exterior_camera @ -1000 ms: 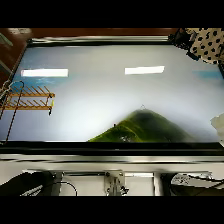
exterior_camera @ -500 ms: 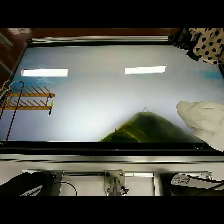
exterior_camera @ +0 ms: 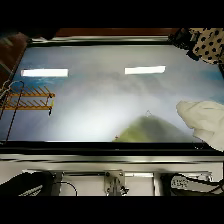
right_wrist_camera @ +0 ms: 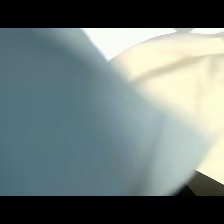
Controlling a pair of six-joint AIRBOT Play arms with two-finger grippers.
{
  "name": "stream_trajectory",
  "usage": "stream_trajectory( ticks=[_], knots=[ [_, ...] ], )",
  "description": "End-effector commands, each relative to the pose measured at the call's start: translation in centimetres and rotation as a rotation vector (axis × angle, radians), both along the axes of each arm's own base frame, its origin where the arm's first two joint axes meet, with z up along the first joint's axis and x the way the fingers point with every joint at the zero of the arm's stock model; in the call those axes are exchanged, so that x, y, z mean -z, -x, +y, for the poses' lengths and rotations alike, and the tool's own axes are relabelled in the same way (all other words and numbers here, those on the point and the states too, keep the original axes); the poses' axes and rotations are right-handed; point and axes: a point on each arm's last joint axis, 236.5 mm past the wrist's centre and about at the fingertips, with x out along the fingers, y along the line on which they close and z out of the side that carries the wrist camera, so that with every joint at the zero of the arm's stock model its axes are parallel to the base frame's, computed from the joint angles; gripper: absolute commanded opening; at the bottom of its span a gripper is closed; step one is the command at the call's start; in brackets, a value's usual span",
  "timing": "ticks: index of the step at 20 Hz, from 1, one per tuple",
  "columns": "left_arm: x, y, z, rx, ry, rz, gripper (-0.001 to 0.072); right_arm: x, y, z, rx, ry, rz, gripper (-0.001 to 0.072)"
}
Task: Fold the shirts.
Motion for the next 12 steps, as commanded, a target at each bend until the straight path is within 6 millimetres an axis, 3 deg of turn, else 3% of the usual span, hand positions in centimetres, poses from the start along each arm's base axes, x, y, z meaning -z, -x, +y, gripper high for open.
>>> stream_trajectory(
  ticks=[1,4,6,9,12],
  knots=[
    [5.4,-1.3,1.6,-0.072,-0.155,0.146,0.0696,1.3,-0.9,9.7,-0.243,-0.073,0.088,0.0642],
    [11.5,-3.4,4.8,-0.214,-0.337,0.308,0.0460,1.4,-1.5,16.7,-0.532,-0.019,0.113,0.0642],
    [16.2,-4.4,6.4,-0.281,-0.443,0.453,0.0461,2.5,-0.2,18.2,-0.604,0.022,0.208,0.0641],
    [24.9,-4.9,8.7,-0.328,-0.607,0.753,0.0462,3.9,1.4,21.4,-0.656,-0.097,0.291,0.0641],
    [31.2,-3.8,10.6,-0.342,-0.755,1.009,0.0462,4.0,1.0,21.8,-0.663,-0.108,0.277,0.0641]
  ],
)
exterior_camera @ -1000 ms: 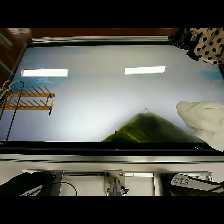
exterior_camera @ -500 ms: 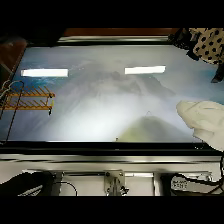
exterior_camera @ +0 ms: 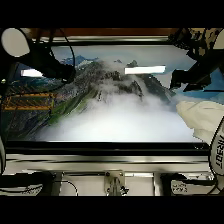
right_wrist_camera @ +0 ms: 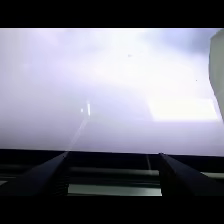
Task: Fold the shirts.
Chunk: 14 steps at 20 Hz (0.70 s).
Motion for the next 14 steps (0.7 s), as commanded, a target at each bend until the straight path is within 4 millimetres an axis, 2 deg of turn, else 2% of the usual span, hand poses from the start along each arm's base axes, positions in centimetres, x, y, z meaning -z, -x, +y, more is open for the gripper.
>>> stream_trajectory(
  ticks=[1,5,14],
  knots=[
    [6.9,1.9,2.7,-0.066,-0.154,0.305,0.0462,0.3,0.6,1.8,-0.047,-0.033,0.034,0.0641],
    [7.0,0.3,0.9,-0.038,-0.111,0.237,0.0462,0.3,0.6,1.8,-0.047,-0.032,0.034,0.0641],
    [7.2,0.2,0.5,-0.029,-0.112,0.234,0.0462,0.3,0.6,1.8,-0.047,-0.032,0.034,0.0642]
  ],
)
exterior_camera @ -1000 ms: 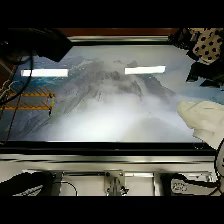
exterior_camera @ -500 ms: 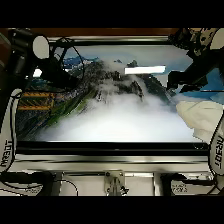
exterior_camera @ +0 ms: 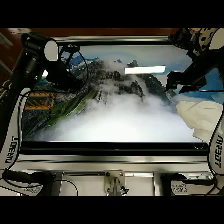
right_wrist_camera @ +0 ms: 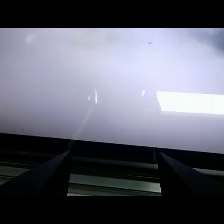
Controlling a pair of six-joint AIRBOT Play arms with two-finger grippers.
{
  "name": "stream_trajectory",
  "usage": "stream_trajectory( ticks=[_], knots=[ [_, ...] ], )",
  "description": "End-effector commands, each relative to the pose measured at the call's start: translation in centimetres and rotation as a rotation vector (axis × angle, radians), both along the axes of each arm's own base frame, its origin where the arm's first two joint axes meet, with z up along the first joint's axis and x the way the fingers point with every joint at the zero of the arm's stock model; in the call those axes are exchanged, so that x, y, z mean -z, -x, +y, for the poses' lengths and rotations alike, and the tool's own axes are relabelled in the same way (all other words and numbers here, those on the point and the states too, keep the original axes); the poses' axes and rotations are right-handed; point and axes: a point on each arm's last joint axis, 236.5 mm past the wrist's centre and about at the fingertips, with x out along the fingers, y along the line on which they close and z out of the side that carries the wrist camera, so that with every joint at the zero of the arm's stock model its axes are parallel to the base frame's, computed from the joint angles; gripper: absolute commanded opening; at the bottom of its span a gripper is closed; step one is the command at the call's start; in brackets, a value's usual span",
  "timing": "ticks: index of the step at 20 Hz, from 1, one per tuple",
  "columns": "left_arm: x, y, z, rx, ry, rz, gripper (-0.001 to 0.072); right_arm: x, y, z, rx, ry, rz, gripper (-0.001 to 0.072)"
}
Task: Fold the shirts.
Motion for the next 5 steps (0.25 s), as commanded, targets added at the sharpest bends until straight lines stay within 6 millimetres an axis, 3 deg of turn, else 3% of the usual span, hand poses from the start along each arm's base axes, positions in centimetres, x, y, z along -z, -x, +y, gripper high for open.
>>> stream_trajectory(
  ticks=[1,5],
  knots=[
    [0.09,-0.04,-0.04,0.001,-0.001,0.001,0.0462,0.02,0.03,0.06,-0.002,-0.001,0.002,0.0641],
    [-0.04,-0.65,-0.24,0.005,0.010,-0.024,0.0462,0.02,0.03,0.06,-0.001,-0.001,0.002,0.0641]
  ],
)
